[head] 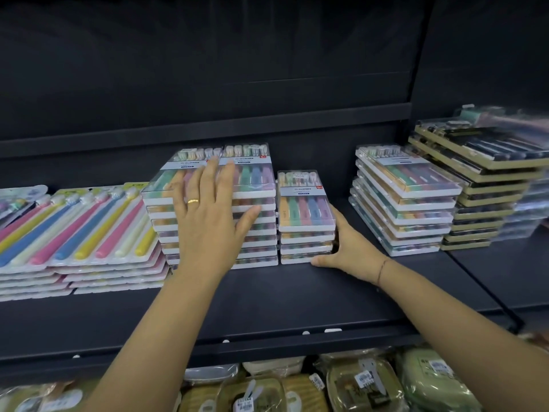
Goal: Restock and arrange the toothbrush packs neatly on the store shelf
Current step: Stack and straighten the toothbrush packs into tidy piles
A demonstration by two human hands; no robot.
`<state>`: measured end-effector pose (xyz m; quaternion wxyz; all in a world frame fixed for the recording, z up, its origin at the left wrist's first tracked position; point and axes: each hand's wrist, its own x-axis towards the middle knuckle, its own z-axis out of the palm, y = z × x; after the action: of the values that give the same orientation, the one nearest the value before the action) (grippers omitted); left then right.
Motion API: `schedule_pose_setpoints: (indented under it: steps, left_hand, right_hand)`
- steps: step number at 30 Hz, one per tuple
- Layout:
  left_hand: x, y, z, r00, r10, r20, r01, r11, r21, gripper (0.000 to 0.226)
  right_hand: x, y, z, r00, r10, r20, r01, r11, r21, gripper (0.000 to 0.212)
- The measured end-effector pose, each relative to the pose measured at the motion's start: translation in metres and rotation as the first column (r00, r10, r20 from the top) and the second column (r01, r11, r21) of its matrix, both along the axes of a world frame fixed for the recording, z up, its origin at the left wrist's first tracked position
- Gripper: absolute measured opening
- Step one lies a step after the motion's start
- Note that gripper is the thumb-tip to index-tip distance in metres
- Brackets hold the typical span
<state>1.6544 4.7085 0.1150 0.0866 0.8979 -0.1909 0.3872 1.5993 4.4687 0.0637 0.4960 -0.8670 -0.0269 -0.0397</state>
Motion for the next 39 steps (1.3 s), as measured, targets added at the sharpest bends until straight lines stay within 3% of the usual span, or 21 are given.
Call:
schedule_pose_setpoints:
  steps: [3, 4, 6, 7, 9, 12, 21, 25, 27, 28, 29, 31, 33, 35, 37, 39]
  left_hand:
    - [-0.021, -0.013, -0.011, 0.992, -0.086, 0.091, 0.094, 0.992, -0.082, 0.068]
    - [-0.031, -0.02, -0.018, 0.975, -0.187, 0.117, 0.194, 0.979, -0.061, 0.062]
    - [-0.049, -0.034, -0.038, 0.891, -0.448, 0.071, 0.439, 0.891, 0.113, 0.053]
    - [-0.053, -0.039, -0.049, 0.853, -0.521, -0.013, 0.509, 0.827, 0.238, 0.052]
    - [-0.052, -0.041, -0.066, 0.842, -0.503, -0.196, 0.537, 0.749, 0.388, 0.06]
    - [-0.044, -0.034, -0.073, 0.822, -0.45, -0.348, 0.562, 0.74, 0.369, 0.069]
    - [-0.041, -0.033, -0.073, 0.788, -0.404, -0.463, 0.583, 0.732, 0.353, 0.076]
    - [-0.043, -0.031, -0.073, 0.806, -0.411, -0.426, 0.568, 0.738, 0.364, 0.072]
    - [-0.046, -0.035, -0.073, 0.799, -0.476, -0.367, 0.582, 0.764, 0.279, 0.071]
    - [-0.052, -0.04, -0.072, 0.764, -0.528, -0.371, 0.613, 0.774, 0.161, 0.069]
    - [-0.061, -0.047, -0.066, 0.712, -0.584, -0.39, 0.634, 0.773, -0.001, 0.067]
    - [-0.082, -0.067, -0.054, 0.52, -0.658, -0.545, 0.575, 0.741, -0.345, 0.064]
    - [-0.096, -0.097, -0.041, 0.318, -0.732, -0.603, 0.349, 0.682, -0.643, 0.064]
    - [-0.099, -0.133, -0.025, 0.149, -0.818, -0.556, 0.053, 0.568, -0.821, 0.067]
    - [-0.093, -0.166, -0.007, 0.069, -0.87, -0.488, -0.192, 0.468, -0.862, 0.069]
    - [-0.086, -0.192, 0.009, 0.052, -0.895, -0.443, -0.318, 0.405, -0.857, 0.059]
  right_hand:
    - [0.005, -0.006, 0.0, 0.995, 0.1, -0.024, -0.08, 0.897, 0.435, 0.111]
    - [0.01, -0.008, 0.001, 0.996, 0.084, -0.037, -0.048, 0.823, 0.566, 0.11]
    - [0.023, -0.012, 0.002, 0.995, 0.08, -0.052, -0.024, 0.738, 0.674, 0.098]
    - [0.03, -0.01, 0.002, 0.996, 0.084, -0.044, -0.031, 0.729, 0.684, 0.083]
    - [0.041, -0.005, 0.003, 0.998, 0.049, -0.042, -0.006, 0.716, 0.698, 0.061]
    - [0.053, 0.002, 0.007, 0.998, -0.026, -0.061, 0.062, 0.699, 0.712, 0.051]
    - [0.056, 0.003, 0.017, 0.989, -0.081, -0.122, 0.141, 0.758, 0.637, 0.049]
    - [0.029, 0.009, 0.028, 0.983, -0.147, -0.108, 0.181, 0.717, 0.673, 0.048]
    - [-0.004, 0.008, 0.032, 0.974, -0.223, -0.04, 0.201, 0.771, 0.605, 0.048]
    - [-0.023, 0.004, 0.034, 0.966, -0.257, 0.012, 0.21, 0.815, 0.54, 0.043]
    - [-0.043, -0.002, 0.037, 0.953, -0.293, 0.073, 0.223, 0.846, 0.484, 0.034]
    - [-0.079, -0.018, 0.039, 0.889, -0.396, 0.232, 0.275, 0.865, 0.42, 0.023]
    - [-0.104, -0.034, 0.036, 0.76, -0.543, 0.357, 0.399, 0.823, 0.404, 0.021]
    - [-0.114, -0.048, 0.026, 0.636, -0.659, 0.401, 0.525, 0.751, 0.401, 0.017]
    - [-0.111, -0.058, 0.015, 0.569, -0.739, 0.361, 0.633, 0.674, 0.381, 0.022]
    - [-0.106, -0.065, 0.005, 0.583, -0.764, 0.274, 0.662, 0.643, 0.385, 0.034]
